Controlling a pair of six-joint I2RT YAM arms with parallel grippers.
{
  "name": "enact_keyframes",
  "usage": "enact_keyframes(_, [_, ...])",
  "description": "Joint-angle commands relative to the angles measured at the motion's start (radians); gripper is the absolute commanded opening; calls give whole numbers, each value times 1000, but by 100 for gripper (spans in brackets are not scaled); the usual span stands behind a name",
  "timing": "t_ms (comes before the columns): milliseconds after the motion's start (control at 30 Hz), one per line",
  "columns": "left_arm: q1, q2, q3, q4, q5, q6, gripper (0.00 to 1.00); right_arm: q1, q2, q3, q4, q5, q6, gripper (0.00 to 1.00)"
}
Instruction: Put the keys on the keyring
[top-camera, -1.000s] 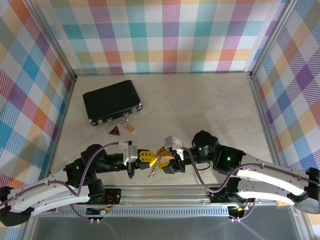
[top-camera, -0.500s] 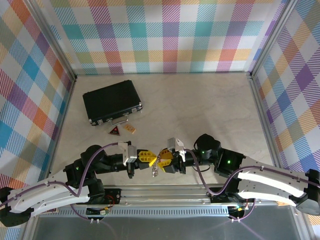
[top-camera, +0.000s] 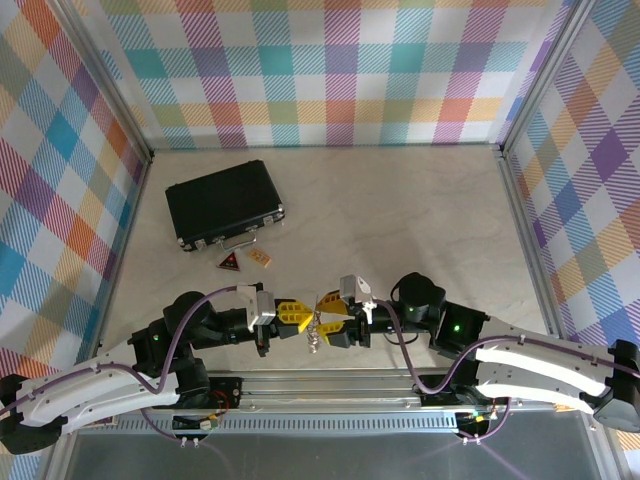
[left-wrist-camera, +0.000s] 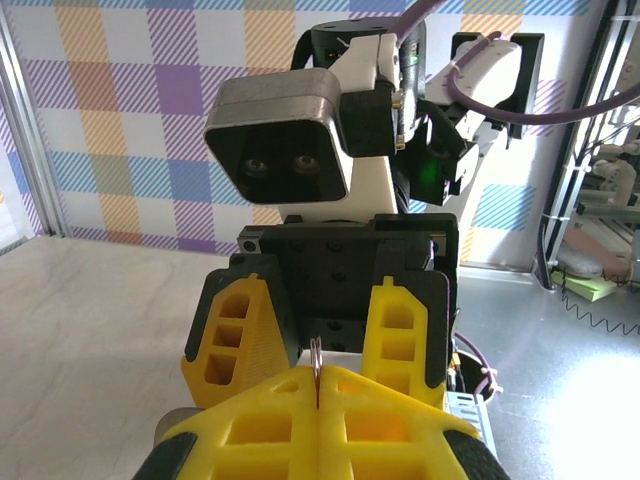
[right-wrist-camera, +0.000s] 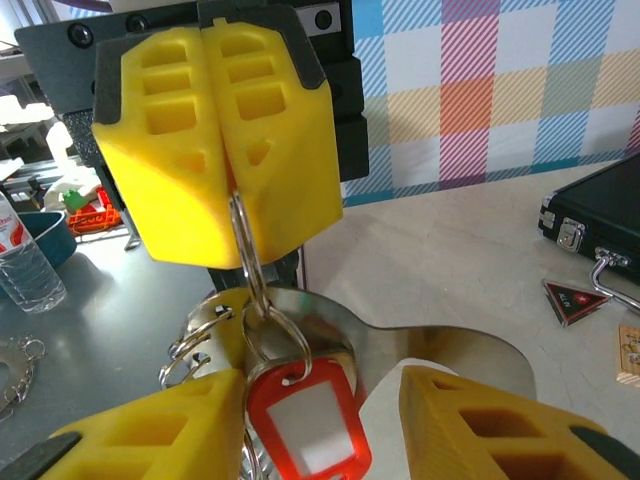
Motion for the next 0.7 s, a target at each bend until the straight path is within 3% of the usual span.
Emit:
enact_keyframes(0, [-1, -22, 1, 48, -20, 13, 0, 16, 10, -4, 68, 11, 15, 42])
enact_keyframes(433, [-1, -60, -13, 19, -42, 7, 0, 34, 52, -1, 85, 27, 1, 20])
enact_keyframes(533, [-1, -61, -19, 24, -43, 7, 0, 34, 65, 3, 87, 17, -3, 21])
enact_keyframes(667, [-1, -56, -23, 33, -45, 7, 0, 50, 84, 11, 91, 23, -18, 31])
